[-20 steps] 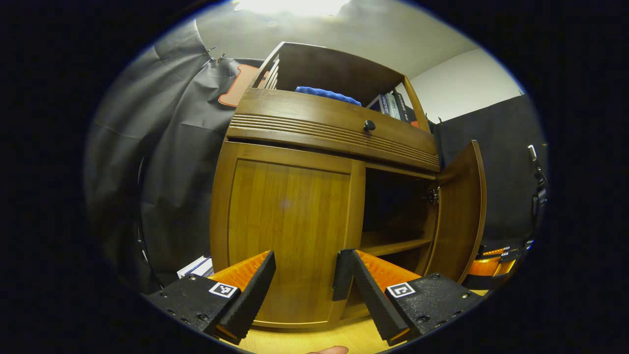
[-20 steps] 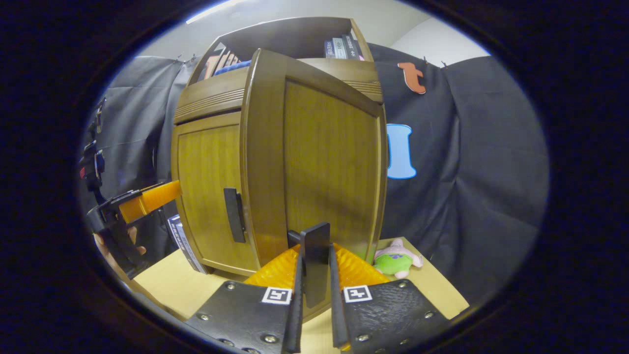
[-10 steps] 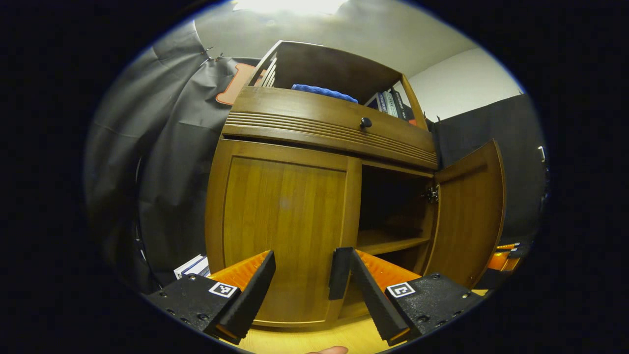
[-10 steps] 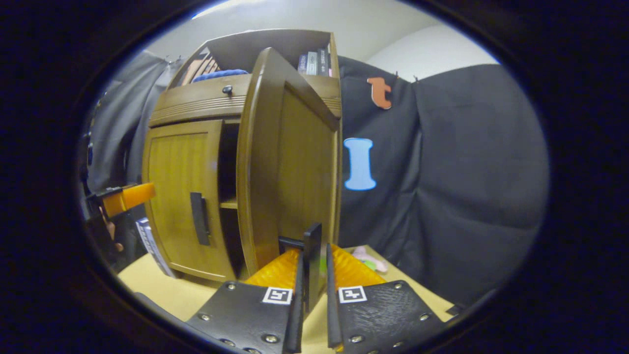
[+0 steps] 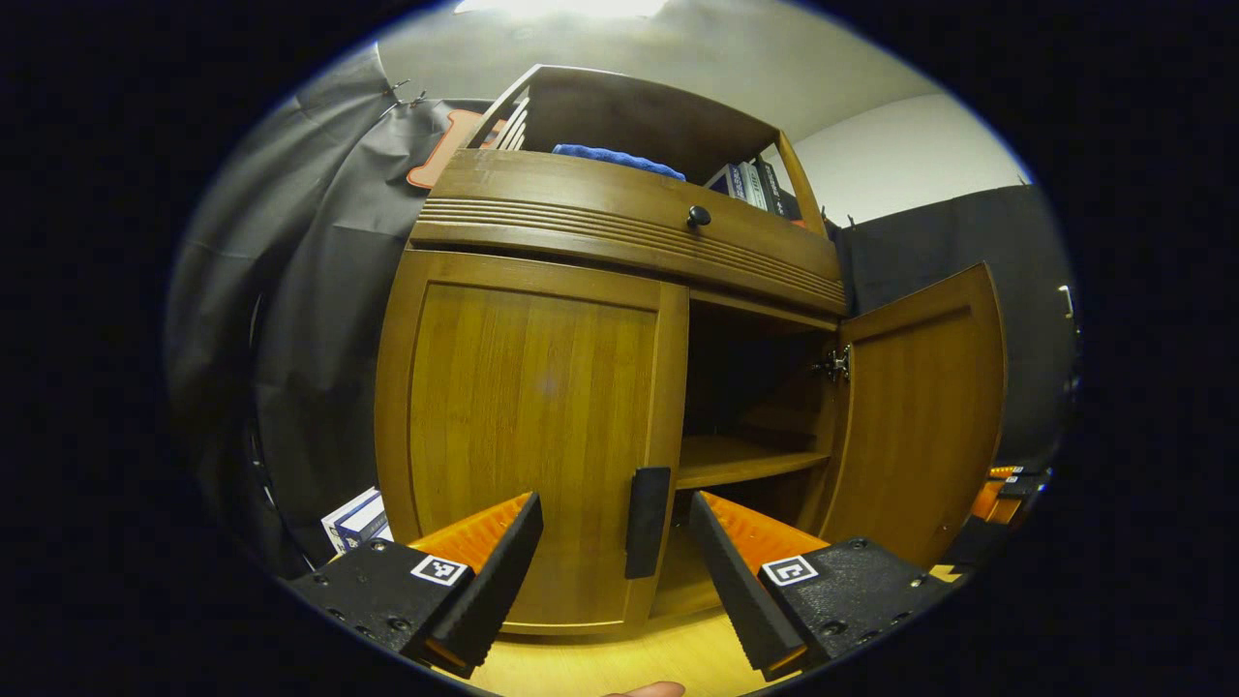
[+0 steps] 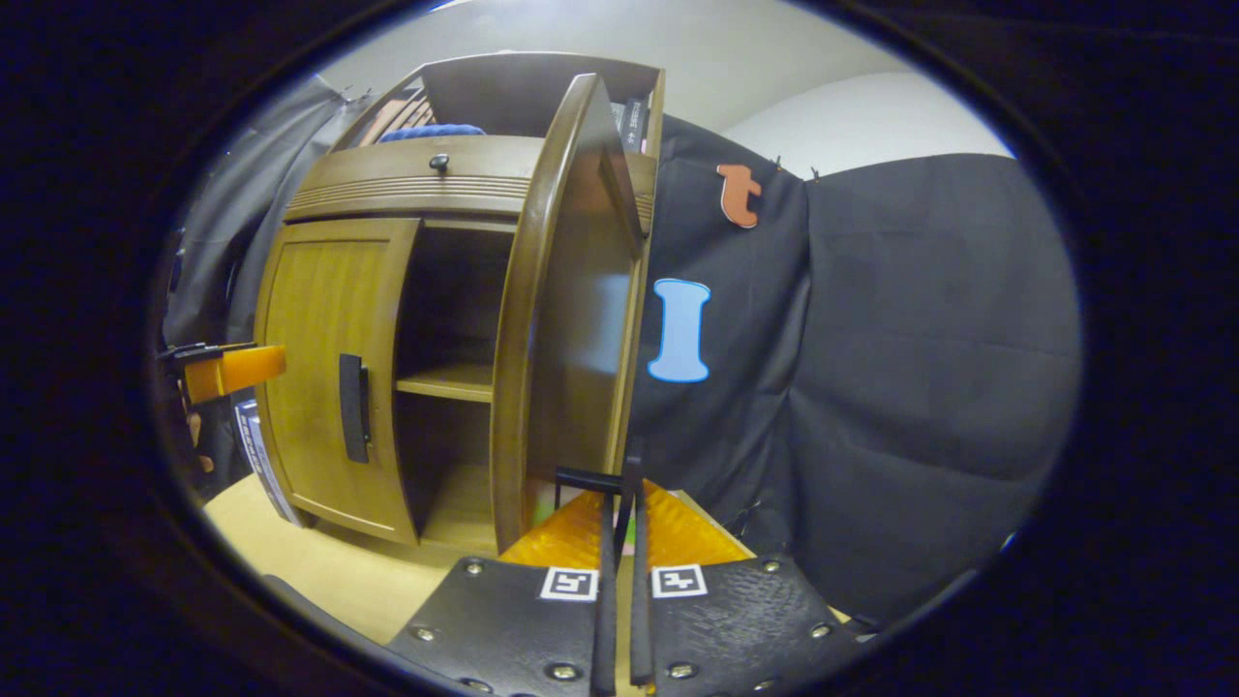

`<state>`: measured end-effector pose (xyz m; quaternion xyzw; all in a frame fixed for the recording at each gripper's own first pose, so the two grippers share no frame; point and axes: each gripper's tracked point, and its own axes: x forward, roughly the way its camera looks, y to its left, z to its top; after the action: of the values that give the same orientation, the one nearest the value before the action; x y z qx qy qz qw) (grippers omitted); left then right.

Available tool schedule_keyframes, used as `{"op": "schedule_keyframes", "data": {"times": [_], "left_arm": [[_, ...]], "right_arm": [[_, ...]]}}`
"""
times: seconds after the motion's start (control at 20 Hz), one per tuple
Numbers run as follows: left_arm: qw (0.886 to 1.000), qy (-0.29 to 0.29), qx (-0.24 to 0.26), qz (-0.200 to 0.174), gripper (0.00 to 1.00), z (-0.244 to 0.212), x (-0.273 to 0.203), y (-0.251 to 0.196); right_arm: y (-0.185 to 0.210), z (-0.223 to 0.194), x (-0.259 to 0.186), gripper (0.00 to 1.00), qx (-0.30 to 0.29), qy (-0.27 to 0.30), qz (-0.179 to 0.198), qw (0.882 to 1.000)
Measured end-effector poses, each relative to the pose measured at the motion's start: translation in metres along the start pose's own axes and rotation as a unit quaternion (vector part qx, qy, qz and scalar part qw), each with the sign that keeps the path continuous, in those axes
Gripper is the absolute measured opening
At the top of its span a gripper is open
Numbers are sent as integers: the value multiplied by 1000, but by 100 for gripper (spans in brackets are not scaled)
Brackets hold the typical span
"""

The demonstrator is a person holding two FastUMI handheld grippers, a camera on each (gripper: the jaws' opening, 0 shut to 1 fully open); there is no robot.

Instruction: Open the right door of the double-door shoe cabinet with the right hand, and open the left door with the left hand.

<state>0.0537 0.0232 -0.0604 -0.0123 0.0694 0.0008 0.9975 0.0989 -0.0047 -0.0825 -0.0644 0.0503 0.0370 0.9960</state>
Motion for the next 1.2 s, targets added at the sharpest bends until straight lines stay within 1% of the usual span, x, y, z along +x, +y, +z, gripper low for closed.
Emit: {"op": "schedule_keyframes", "data": {"times": [0.1, 0.2, 0.25, 0.3, 0.35, 0.45, 0.5, 0.55, 0.6, 0.65, 0.7, 0.75, 0.95, 1.05, 1.1, 1.2], "left_arm": [[1000, 4, 3, 4, 95, -4, 2, 0], [1000, 7, 7, 4, 95, -7, 3, -2], [1000, 8, 10, 4, 95, -7, 4, -4], [1000, 8, 13, 4, 95, -8, 3, -5], [1000, 5, 14, 3, 91, -7, 3, -7], [1000, 1, 20, 2, 91, -7, 3, -11], [1000, -1, 22, 3, 95, -8, 3, -12], [1000, -2, 22, 5, 91, -8, 4, -12], [1000, -2, 21, 7, 95, -11, 4, -13], [1000, 2, 20, 8, 91, -13, 6, -14], [1000, 7, 19, 9, 95, -18, 6, -15], [1000, 11, 19, 8, 91, -21, 8, -16], [1000, 10, 25, 10, 91, -25, 14, -19], [1000, 10, 25, 10, 91, -29, 18, -22], [1000, 11, 24, 10, 91, -32, 19, -22], [1000, 13, 23, 13, 91, -38, 23, -24]], "right_arm": [[-19, -1, 4, 2, 31, 4, 3, 1000], [-36, -4, 7, 1, 72, 5, 16, 997], [-40, -6, 7, 1, 75, 1, 26, 997], [-43, -7, 9, 1, 71, -5, 36, 997], [-49, -7, 9, 2, 67, -13, 39, 997], [-54, -8, 12, 3, 66, -11, 51, 996], [-57, -7, 13, 2, 60, -13, 56, 997], [-61, -7, 14, 2, 58, -14, 64, 996], [-64, -7, 15, 2, 59, -15, 71, 996], [-69, -8, 19, 2, 62, -13, 84, 994], [-75, -9, 21, 2, 62, -14, 95, 993], [-81, -9, 24, 2, 63, -15, 108, 992], [-101, -12, 39, 2, 65, -15, 163, 984], [-103, -11, 44, 3, 55, -18, 181, 982], [-103, -11, 47, 6, 52, -18, 189, 981], [-105, -11, 45, 6, 52, -22, 195, 979]]}}
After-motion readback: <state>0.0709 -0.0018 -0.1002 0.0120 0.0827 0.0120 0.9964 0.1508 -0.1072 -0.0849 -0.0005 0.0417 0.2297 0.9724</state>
